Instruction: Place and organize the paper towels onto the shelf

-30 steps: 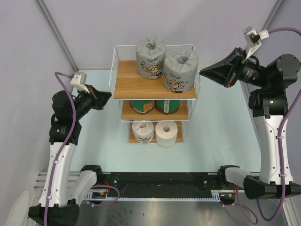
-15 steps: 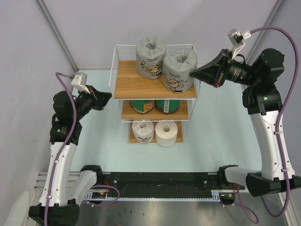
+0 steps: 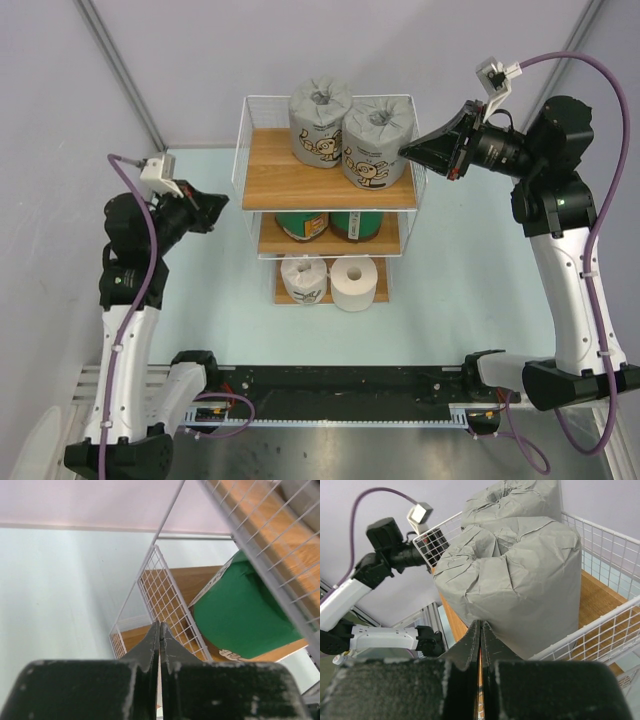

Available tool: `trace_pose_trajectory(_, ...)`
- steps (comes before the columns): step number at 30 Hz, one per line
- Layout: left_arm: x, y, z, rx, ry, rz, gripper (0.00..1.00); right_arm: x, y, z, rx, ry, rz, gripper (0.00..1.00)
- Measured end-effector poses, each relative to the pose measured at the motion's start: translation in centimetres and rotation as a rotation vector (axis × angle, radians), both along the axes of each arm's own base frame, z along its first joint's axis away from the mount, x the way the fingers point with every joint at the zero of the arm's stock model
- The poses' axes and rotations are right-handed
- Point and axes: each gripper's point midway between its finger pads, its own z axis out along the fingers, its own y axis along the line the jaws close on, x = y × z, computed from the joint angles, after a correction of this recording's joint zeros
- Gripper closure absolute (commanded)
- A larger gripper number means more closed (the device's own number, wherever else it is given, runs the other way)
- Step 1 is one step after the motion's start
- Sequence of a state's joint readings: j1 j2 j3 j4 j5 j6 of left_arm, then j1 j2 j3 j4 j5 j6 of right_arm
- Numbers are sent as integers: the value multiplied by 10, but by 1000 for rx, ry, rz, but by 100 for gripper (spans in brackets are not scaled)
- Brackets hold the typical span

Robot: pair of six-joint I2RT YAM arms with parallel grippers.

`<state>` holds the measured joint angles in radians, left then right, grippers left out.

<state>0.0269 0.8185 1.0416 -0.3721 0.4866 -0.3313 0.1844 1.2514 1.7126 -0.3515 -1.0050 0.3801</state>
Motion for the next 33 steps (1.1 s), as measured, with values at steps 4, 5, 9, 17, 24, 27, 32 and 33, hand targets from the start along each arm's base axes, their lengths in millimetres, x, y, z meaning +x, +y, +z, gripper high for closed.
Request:
trace_pose_trajectory(4,-5,8,38,24,-75,43,100,1,-1,-1,-8,-8,-8,100)
trace_pose_trajectory(5,-7,10,54,28,-110,56,100,1,-1,-1,-10,-10,-11,100)
trace_pose_trajectory(9,-17,16,121,43,-261,94,100,2,-1,-1,-15,-17,-20,100)
trace_pose_trajectory(17,-3,17,219,46,-465,105,100,2,-3,-2,-25,-24,-43,100)
trace_pose_trajectory(24,63,-8,237,-45,-463,-59,100,0,-2,-2,-28,-26,-52,100)
trace_pose_trajectory(27,105,-18,224,-91,-400,-120,100,-2,-1,-2,-29,-25,-52,100)
trace_pose_trajectory(32,146,-39,220,-111,-360,-182,100,-7,3,-1,-40,-30,-47,100)
trace_pose_trajectory(33,147,-46,222,-113,-364,-199,100,-7,4,-1,-42,-30,-48,100)
